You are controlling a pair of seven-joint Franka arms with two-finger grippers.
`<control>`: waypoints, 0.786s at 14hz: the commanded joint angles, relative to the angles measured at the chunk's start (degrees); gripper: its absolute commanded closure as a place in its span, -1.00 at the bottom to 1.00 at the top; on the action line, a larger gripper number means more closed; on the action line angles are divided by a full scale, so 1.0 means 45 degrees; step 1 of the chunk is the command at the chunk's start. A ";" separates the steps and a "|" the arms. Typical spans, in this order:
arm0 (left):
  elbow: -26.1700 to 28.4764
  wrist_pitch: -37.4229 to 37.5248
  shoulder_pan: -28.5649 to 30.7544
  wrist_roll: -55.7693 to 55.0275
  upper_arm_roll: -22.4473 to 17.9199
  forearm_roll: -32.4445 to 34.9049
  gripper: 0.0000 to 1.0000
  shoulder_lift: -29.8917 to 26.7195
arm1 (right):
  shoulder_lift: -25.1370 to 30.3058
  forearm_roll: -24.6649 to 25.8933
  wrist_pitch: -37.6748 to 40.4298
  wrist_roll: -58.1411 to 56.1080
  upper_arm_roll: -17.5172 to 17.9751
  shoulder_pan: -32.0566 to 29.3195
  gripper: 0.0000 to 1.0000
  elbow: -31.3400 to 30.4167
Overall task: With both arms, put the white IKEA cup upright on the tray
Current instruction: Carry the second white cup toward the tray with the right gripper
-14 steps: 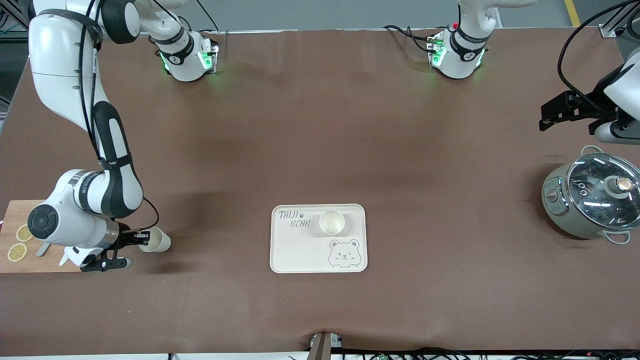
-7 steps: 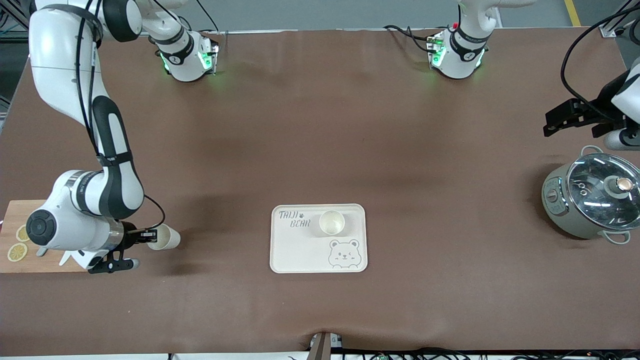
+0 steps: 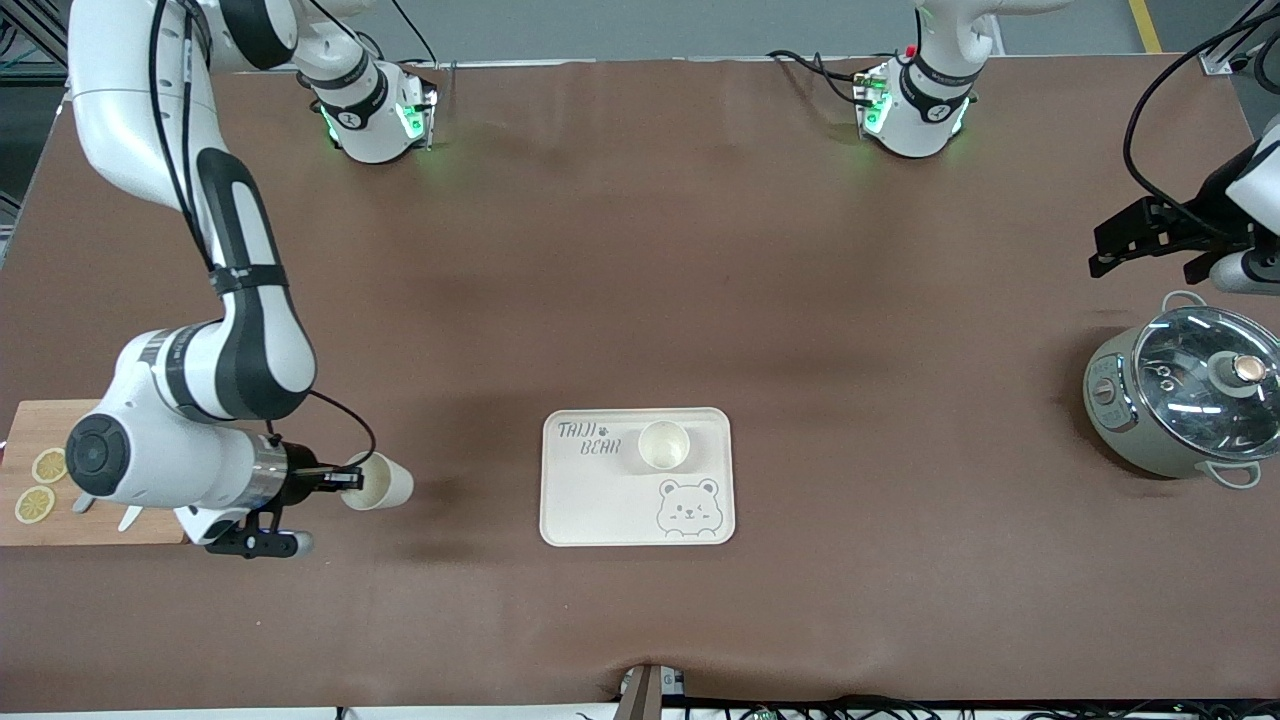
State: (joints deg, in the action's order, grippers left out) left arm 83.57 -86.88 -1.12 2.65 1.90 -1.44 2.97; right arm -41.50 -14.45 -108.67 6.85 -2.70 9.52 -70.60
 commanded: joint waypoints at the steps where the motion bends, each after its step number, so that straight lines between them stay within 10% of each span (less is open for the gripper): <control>1: 0.0452 -0.0282 0.0286 0.0467 0.0008 -0.0265 -1.00 -0.0328 | 0.0120 -0.0110 0.0067 0.1674 0.0365 0.0498 1.00 0.0317; 11: 0.0588 0.0225 0.0131 0.1443 0.0145 0.0906 -1.00 -0.0133 | -0.0348 0.2409 -0.2605 0.6950 0.0269 0.3897 1.00 0.0261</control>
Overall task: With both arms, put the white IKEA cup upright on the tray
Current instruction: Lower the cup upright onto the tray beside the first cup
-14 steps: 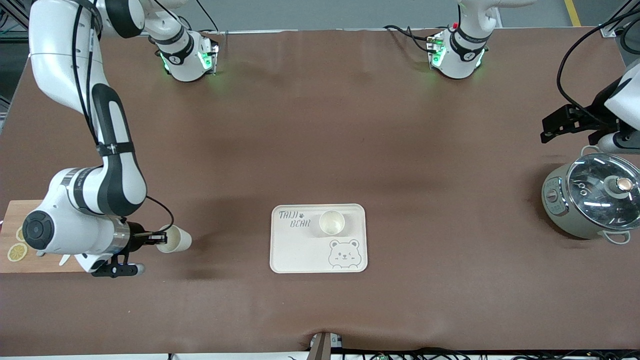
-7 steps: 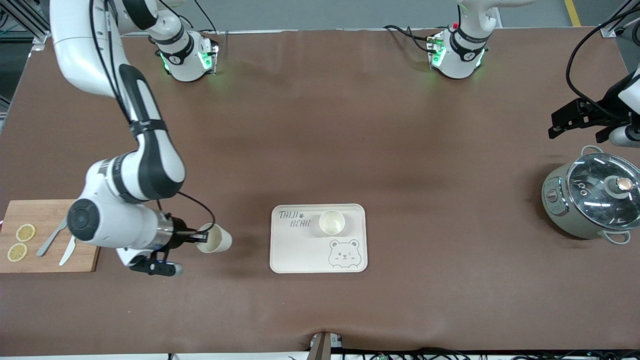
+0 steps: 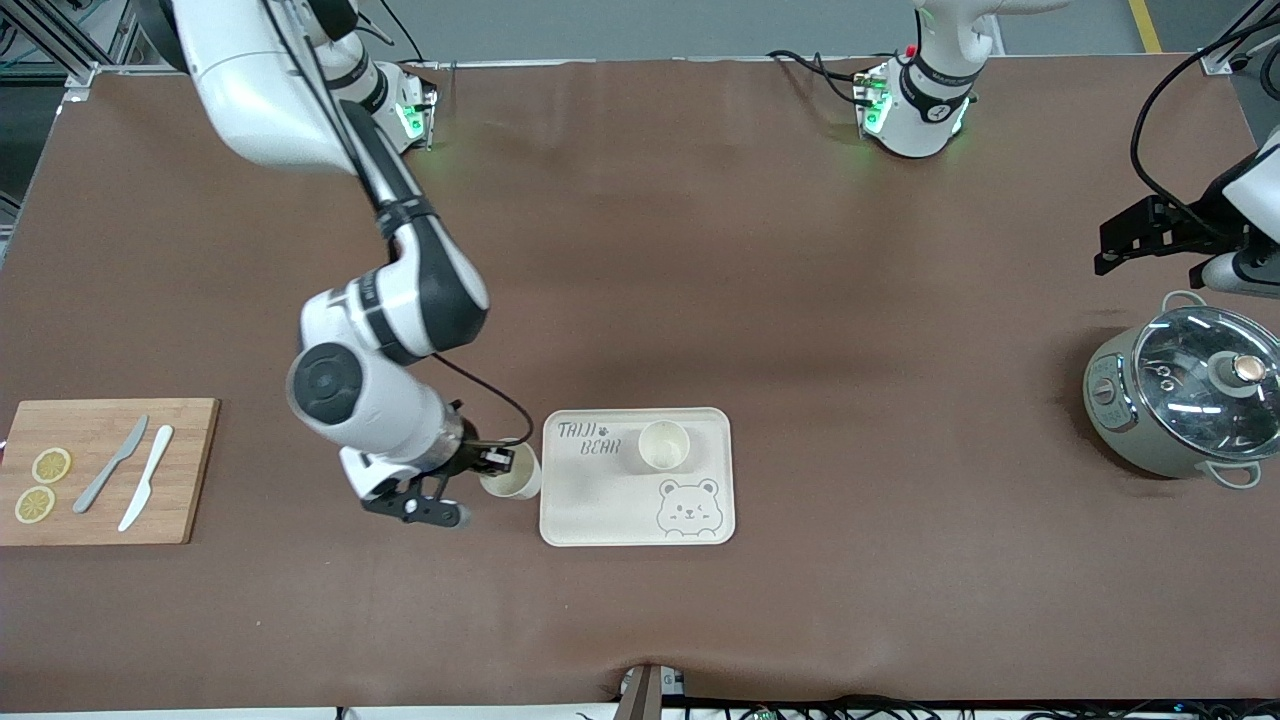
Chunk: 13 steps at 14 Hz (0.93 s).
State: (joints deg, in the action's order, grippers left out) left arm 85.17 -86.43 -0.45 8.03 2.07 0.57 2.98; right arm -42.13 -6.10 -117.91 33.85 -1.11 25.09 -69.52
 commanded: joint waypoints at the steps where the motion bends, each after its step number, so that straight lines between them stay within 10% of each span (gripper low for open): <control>1: 0.0234 0.0124 -0.0016 0.0267 0.0107 0.0460 -1.00 -0.0078 | -0.0304 0.0573 -0.0865 0.1012 -0.0066 0.0497 1.00 -0.0020; 13: 0.0214 0.0046 0.0003 -0.0026 0.0243 0.0812 -1.00 0.0059 | -0.1964 0.0398 -0.2371 0.1130 -0.0027 0.1181 1.00 -0.0021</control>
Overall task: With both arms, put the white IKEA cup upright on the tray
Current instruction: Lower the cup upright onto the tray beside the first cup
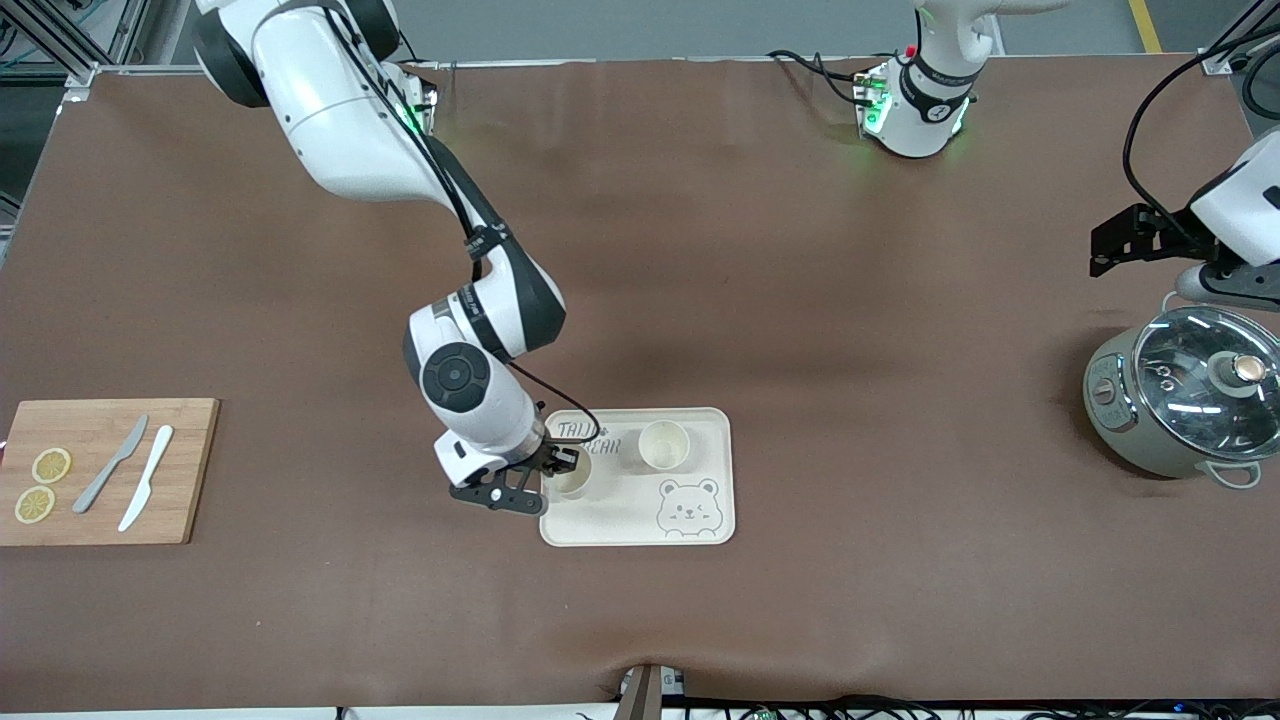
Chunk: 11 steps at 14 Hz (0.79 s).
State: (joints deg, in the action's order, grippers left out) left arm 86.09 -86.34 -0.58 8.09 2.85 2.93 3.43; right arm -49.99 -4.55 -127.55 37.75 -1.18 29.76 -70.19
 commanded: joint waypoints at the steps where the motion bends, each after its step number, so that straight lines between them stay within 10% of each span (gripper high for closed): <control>1: 0.0009 0.0046 0.0032 -0.0039 0.0070 0.0267 -1.00 -0.0058 | -0.0258 0.0054 -0.0269 0.0264 -0.0011 0.0182 1.00 0.0129; 11: 0.0009 -0.0168 -0.0007 -0.0390 0.0070 0.0169 -1.00 -0.0058 | -0.0590 -0.0024 -0.0816 0.0264 -0.0011 0.0339 1.00 0.0090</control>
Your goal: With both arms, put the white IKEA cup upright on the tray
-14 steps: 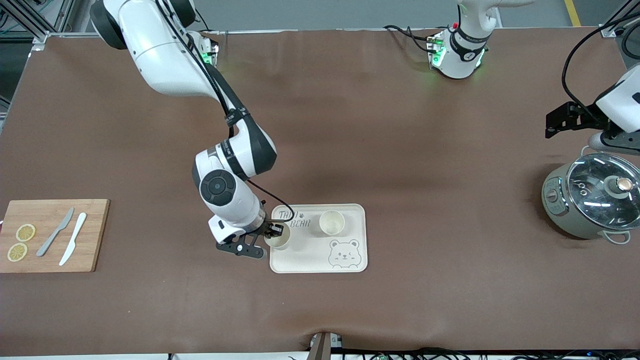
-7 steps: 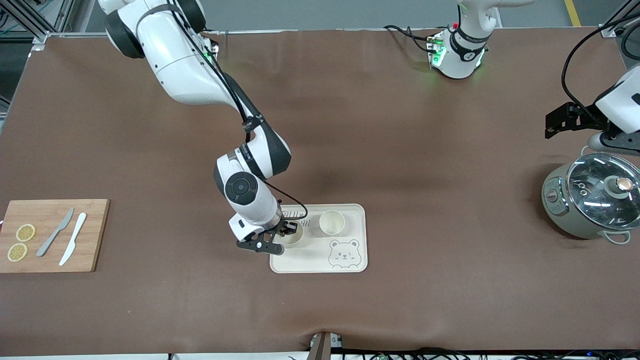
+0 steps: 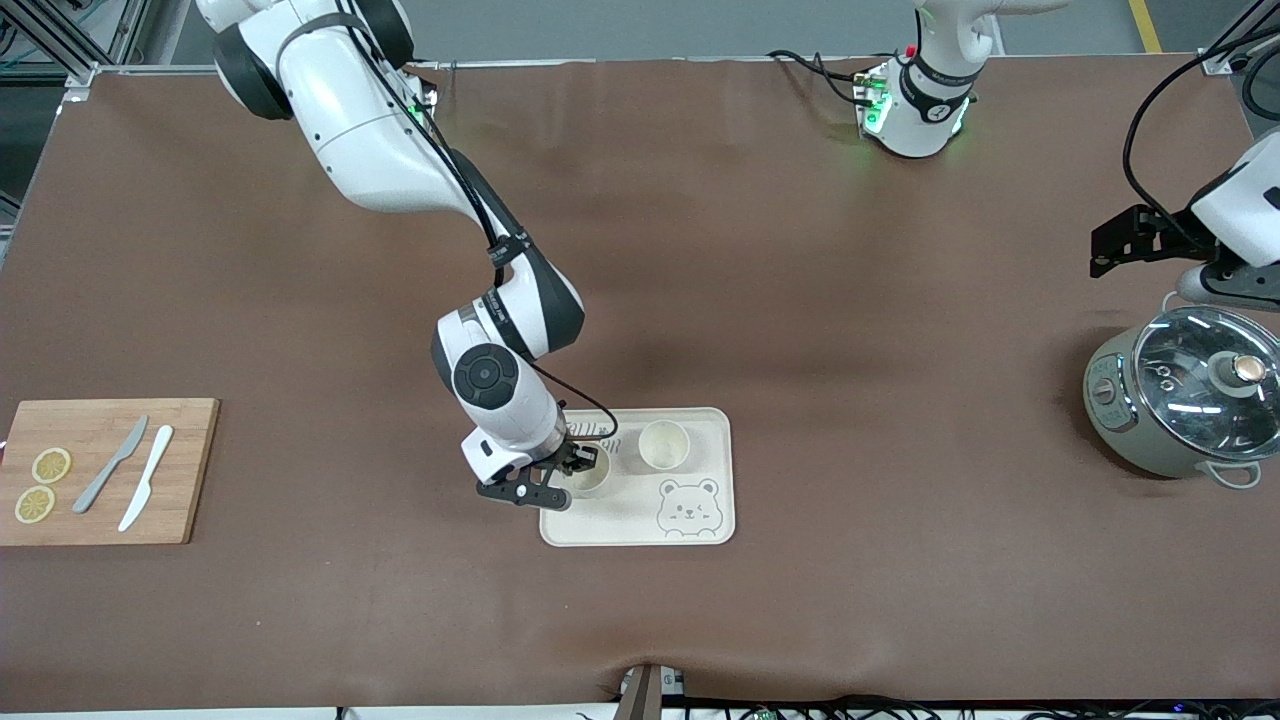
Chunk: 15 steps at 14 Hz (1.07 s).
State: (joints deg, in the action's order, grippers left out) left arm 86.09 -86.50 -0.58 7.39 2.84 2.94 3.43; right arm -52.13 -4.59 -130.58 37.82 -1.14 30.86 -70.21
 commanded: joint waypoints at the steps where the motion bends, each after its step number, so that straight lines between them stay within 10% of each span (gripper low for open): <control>1: 0.0009 -0.0153 -0.0027 -0.0275 0.0091 0.0149 -1.00 -0.0060 | -0.0116 -0.0035 -0.0143 0.0247 -0.0019 0.0096 1.00 0.0094; 3: 0.0048 -0.0153 -0.0008 -0.0256 0.0071 0.0148 -1.00 -0.0040 | -0.0116 -0.0016 -0.0143 0.0228 -0.0019 0.0096 0.95 0.0094; 5: 0.0165 -0.0250 -0.0008 -0.0256 0.0071 0.0168 -1.00 -0.0040 | -0.0116 0.0023 -0.0163 0.0228 -0.0019 0.0096 -0.99 0.0094; 15: 0.0243 -0.0368 -0.0028 -0.0373 0.0071 0.0188 -1.00 -0.0021 | 0.2280 0.0043 0.2526 0.0071 -0.0019 0.0057 -1.00 0.0075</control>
State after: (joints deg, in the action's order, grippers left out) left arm 86.79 -87.50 -0.63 6.69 2.92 2.94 3.70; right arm -48.28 -4.59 -124.87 37.78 -1.26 30.99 -68.14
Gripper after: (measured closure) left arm 0.000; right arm 0.000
